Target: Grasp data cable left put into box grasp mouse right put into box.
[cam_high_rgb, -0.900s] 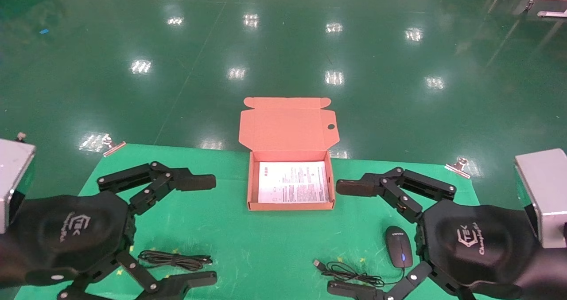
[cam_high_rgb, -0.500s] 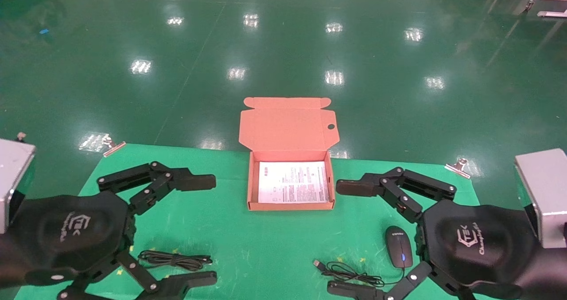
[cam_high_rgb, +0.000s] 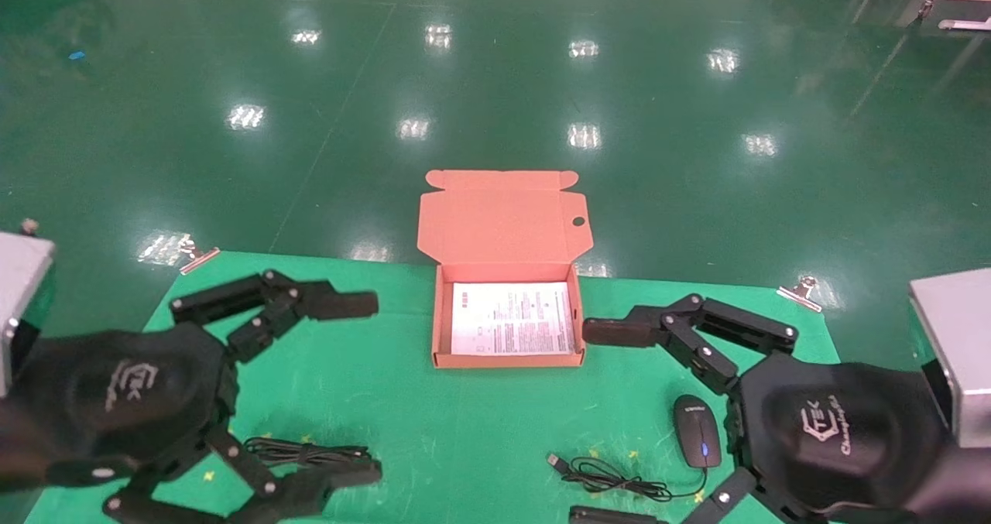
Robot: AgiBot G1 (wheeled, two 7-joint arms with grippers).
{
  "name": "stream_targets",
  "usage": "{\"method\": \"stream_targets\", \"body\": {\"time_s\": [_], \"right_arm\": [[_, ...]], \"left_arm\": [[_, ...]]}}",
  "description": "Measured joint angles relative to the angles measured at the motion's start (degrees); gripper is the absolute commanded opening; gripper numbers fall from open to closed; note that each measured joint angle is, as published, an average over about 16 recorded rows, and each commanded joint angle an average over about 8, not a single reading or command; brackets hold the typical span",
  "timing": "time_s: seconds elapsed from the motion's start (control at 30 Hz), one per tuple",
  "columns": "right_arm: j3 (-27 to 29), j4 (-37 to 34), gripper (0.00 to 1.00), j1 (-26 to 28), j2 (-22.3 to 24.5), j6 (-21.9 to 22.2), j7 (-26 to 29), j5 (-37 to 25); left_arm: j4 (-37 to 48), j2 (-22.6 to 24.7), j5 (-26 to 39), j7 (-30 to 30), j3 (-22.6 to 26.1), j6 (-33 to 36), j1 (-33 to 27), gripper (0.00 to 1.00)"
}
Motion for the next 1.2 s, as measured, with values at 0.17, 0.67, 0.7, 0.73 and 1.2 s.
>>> {"method": "stream_targets", "body": {"time_s": [0.17,0.67,0.7,0.73,1.2], "right_arm": [[-1.49,0.85,1.00,2.85,-0.57,-0.95,-2.12,-4.31],[-17.04,2.42,1.00,20.53,-6.04,-2.99,-17.32,-32.82],[-18.41,2.44,1.00,21.51,-6.62,-2.78,-18.33,-35.08],[-19.75,2.45,1.00,22.38,-7.21,-2.51,-19.24,-37.30],[-31.42,-0.04,1.00,21.69,-14.21,5.21,-22.62,-59.57]], "left_arm": [[0.41,0.72,4.28,0.15,2.37,1.40,-3.53,1.00],[3.56,6.08,28.72,2.95,22.02,4.19,-22.00,1.00],[4.06,6.73,30.46,3.49,23.59,4.10,-23.11,1.00],[4.59,7.41,32.24,4.09,25.12,3.99,-24.15,1.00],[13.29,17.02,54.09,10.09,38.91,-3.05,-29.11,1.00]]}}
